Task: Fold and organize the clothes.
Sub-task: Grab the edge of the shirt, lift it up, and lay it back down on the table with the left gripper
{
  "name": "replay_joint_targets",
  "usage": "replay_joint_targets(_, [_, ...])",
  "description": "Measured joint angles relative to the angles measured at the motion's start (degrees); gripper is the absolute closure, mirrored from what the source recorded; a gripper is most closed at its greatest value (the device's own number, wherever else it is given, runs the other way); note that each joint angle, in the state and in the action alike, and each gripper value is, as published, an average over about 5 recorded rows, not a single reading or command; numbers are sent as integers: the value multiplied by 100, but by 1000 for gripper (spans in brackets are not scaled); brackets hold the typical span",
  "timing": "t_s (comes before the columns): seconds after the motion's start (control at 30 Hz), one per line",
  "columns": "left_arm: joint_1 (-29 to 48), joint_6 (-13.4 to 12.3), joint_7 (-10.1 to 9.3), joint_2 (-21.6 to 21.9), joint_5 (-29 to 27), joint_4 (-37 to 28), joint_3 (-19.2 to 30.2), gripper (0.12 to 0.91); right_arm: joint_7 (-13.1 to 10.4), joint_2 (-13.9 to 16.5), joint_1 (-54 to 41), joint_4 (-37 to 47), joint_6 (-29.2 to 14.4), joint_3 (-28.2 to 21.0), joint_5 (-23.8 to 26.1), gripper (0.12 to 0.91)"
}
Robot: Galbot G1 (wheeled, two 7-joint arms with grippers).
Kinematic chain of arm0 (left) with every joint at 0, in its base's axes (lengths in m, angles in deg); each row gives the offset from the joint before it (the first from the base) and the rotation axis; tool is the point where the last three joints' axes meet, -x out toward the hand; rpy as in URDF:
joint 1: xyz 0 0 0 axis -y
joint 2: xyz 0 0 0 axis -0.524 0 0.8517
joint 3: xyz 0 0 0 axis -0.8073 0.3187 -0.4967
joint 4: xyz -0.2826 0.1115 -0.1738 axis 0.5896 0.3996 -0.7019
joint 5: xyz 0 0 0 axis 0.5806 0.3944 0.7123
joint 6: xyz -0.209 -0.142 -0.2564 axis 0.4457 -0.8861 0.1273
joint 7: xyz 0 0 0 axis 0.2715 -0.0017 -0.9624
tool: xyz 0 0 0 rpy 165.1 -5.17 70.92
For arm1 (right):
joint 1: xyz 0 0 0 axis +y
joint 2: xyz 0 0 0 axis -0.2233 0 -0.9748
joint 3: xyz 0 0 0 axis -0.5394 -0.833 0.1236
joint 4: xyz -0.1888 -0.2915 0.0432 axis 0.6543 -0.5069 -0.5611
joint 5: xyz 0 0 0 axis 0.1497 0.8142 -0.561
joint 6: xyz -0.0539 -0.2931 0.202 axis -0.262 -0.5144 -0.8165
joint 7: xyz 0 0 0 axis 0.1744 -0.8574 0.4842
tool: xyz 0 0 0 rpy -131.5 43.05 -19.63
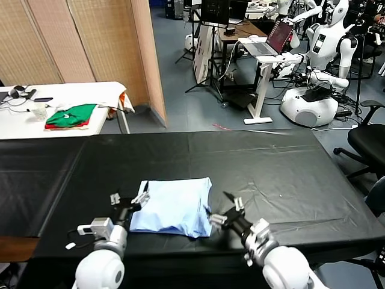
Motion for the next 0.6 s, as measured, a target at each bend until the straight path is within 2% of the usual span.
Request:
replay_joint_targets(0.17, [-143,-51,-30,236,-101,-24,-364,123,199,245,-9,-73,-313,-564,494,118])
replay_joint_targets(0.43, [-157,-36,-35,250,-180,-143,-496,123,730,766,342,-129,-1540,-881,2118,118])
replay_joint_targets(0.6, [-196,-44,-35,230,-239,-178,-511,123,896,894,465,-85,-2065,-1033,2376,118])
